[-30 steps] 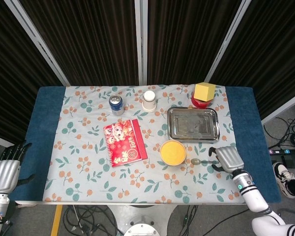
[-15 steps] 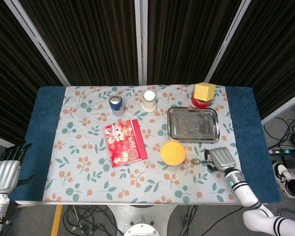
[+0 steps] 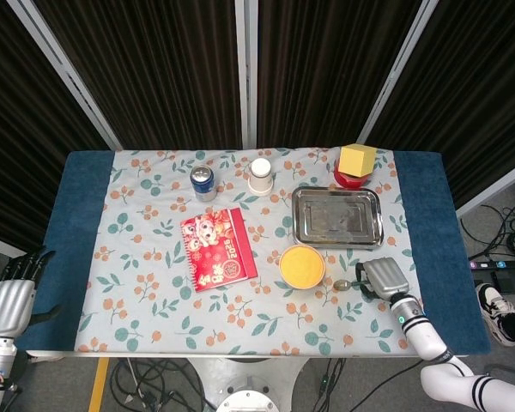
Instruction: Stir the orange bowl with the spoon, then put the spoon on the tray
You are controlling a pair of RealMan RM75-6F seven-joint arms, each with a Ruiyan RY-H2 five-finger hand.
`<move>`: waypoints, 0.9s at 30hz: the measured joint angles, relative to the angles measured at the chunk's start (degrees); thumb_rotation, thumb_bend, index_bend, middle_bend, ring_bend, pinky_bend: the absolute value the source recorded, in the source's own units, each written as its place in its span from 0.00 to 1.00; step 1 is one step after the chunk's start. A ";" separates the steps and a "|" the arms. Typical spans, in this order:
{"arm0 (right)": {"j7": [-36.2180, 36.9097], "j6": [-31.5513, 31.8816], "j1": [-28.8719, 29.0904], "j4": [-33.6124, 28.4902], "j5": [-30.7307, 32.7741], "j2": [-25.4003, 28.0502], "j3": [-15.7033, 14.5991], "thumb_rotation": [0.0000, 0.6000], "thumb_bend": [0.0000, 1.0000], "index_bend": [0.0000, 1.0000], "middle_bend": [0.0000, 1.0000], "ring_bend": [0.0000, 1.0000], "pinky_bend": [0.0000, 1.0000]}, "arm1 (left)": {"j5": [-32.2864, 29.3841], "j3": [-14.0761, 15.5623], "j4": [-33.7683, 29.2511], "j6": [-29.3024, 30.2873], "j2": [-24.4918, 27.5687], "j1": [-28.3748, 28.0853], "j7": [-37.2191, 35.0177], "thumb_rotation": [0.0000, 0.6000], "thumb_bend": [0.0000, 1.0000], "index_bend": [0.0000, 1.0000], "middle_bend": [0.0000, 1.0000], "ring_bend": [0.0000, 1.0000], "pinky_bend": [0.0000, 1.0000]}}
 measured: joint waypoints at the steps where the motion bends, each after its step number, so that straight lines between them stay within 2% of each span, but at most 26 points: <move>1: -0.02 0.19 0.01 -0.18 -0.06 0.14 -0.02 1.00 0.34 0.57 0.94 0.96 1.00 | 0.00 0.00 0.00 0.00 0.00 0.00 0.00 1.00 0.09 0.16 0.16 0.13 0.14; 8: -0.51 1.29 0.09 -2.62 -0.31 2.52 0.08 1.00 0.35 0.59 0.94 0.96 1.00 | 0.01 -0.01 0.00 0.00 0.00 0.01 0.00 1.00 0.09 0.16 0.16 0.13 0.14; 13: -0.54 1.51 0.60 -7.24 -0.73 6.20 0.54 1.00 0.35 0.59 0.94 0.96 1.00 | 0.01 -0.01 0.00 -0.01 0.00 0.01 0.00 1.00 0.09 0.16 0.16 0.13 0.14; 19: -0.34 -0.27 4.36 -15.11 -0.67 11.58 3.52 1.00 0.35 0.59 0.94 0.96 1.00 | 0.01 -0.01 0.00 -0.01 0.00 0.01 0.00 1.00 0.09 0.16 0.16 0.13 0.14; 23: -3.11 -2.05 8.41 -16.18 1.70 11.08 5.76 1.00 0.35 0.59 0.94 0.96 1.00 | 0.01 -0.02 0.00 -0.01 0.00 0.01 0.00 1.00 0.09 0.16 0.16 0.13 0.14; 27: -8.06 -3.49 12.22 -15.55 5.75 8.11 6.93 1.00 0.35 0.59 0.94 0.95 1.00 | 0.01 -0.02 0.00 -0.01 0.00 0.01 0.00 1.00 0.09 0.16 0.16 0.13 0.14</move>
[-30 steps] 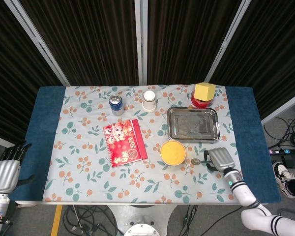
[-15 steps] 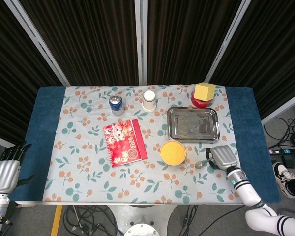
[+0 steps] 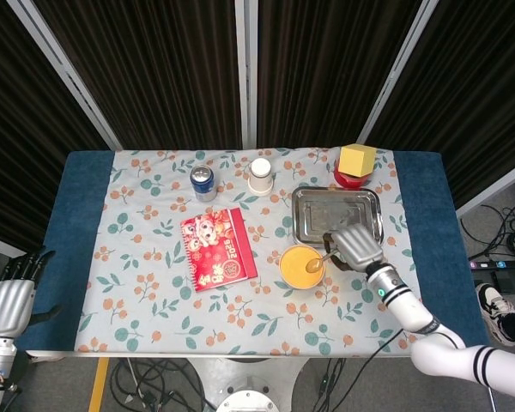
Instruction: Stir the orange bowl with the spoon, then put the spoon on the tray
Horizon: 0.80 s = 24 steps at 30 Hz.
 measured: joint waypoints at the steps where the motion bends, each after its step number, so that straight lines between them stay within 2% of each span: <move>1: -1.67 -0.35 1.09 0.49 1.51 -1.20 0.16 1.00 0.35 0.59 0.94 0.95 1.00 | 0.00 0.00 0.00 0.00 0.00 0.00 0.00 1.00 0.09 0.16 0.16 0.13 0.14; 7: -9.38 -0.99 4.95 3.36 8.95 -6.70 -0.18 1.00 0.33 0.52 0.94 0.95 1.00 | 0.00 0.00 0.00 0.00 0.00 0.00 0.00 1.00 0.09 0.16 0.16 0.13 0.14; 9: -11.23 -0.77 5.78 3.96 10.70 -7.82 -0.69 1.00 0.29 0.46 0.94 0.95 1.00 | 0.00 0.00 0.00 0.00 0.00 0.00 0.00 1.00 0.09 0.16 0.16 0.13 0.14; 11: -12.84 -0.23 6.47 4.25 12.37 -8.66 -1.39 1.00 0.19 0.36 0.94 0.94 1.00 | 0.00 0.00 0.00 0.00 0.00 0.00 0.00 1.00 0.09 0.16 0.16 0.13 0.14; 14: -13.36 1.14 6.76 3.46 13.21 -8.75 -1.85 1.00 0.13 0.31 0.94 0.94 1.00 | 0.00 -0.01 0.00 0.00 0.00 0.00 0.00 1.00 0.09 0.16 0.16 0.13 0.14; 18: -12.93 2.51 6.64 1.34 12.96 -7.18 -2.12 1.00 0.12 0.31 0.94 0.94 1.00 | 0.00 -0.01 0.00 -0.01 0.00 0.00 0.00 1.00 0.09 0.16 0.16 0.13 0.14; 24: -11.73 3.11 6.48 0.42 11.77 -5.62 -3.19 1.00 0.12 0.39 0.94 0.94 1.00 | 0.01 -0.01 0.00 -0.01 0.00 0.01 0.00 1.00 0.09 0.16 0.16 0.13 0.14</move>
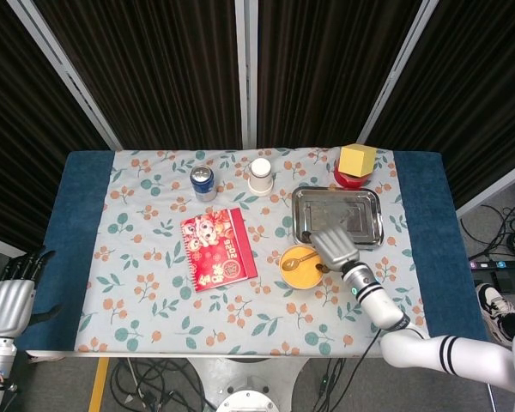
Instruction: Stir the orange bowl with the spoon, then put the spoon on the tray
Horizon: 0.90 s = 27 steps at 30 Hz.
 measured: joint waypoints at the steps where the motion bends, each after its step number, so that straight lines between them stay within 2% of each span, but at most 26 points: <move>1: 0.05 -0.10 0.07 0.25 -0.12 -0.09 -0.26 1.00 0.12 0.40 0.94 0.94 1.00 | 0.00 0.00 0.00 0.00 0.00 0.00 0.00 1.00 0.09 0.16 0.16 0.13 0.14; 11: 1.25 -0.07 0.80 4.17 -1.21 -2.55 -0.86 1.00 0.19 0.49 0.94 0.94 1.00 | 0.00 0.00 0.00 0.00 0.00 0.00 0.00 1.00 0.09 0.16 0.16 0.13 0.14; 27: 0.21 -0.59 2.13 5.56 0.21 -4.06 -1.63 1.00 0.27 0.52 0.94 0.94 1.00 | 0.00 -0.01 0.00 0.00 0.00 0.00 0.00 1.00 0.09 0.16 0.16 0.13 0.14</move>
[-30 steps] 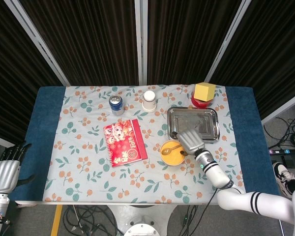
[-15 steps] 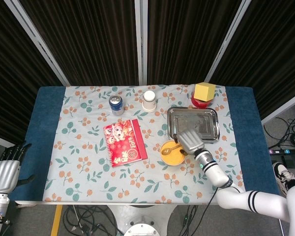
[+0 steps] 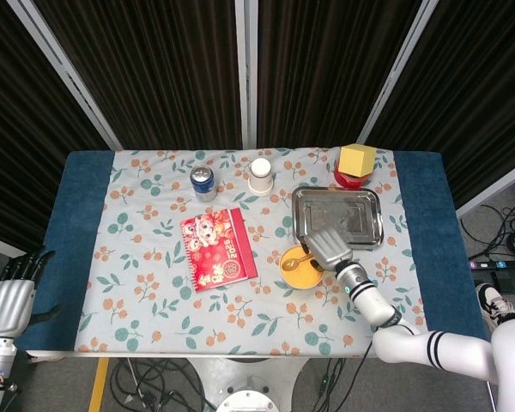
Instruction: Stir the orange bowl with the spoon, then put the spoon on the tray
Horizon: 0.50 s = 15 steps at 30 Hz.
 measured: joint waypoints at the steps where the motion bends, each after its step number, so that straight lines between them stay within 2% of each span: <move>1: -0.19 -0.04 0.09 -0.02 0.23 0.00 -0.06 1.00 0.27 0.52 0.94 0.94 1.00 | 0.00 0.00 0.00 0.00 0.00 0.00 0.00 1.00 0.09 0.16 0.16 0.13 0.14; 15: -2.29 0.39 1.14 -0.88 1.91 -0.02 -0.60 1.00 0.34 0.59 0.94 0.94 1.00 | 0.00 0.00 0.00 0.00 0.00 0.00 0.00 1.00 0.09 0.16 0.16 0.13 0.14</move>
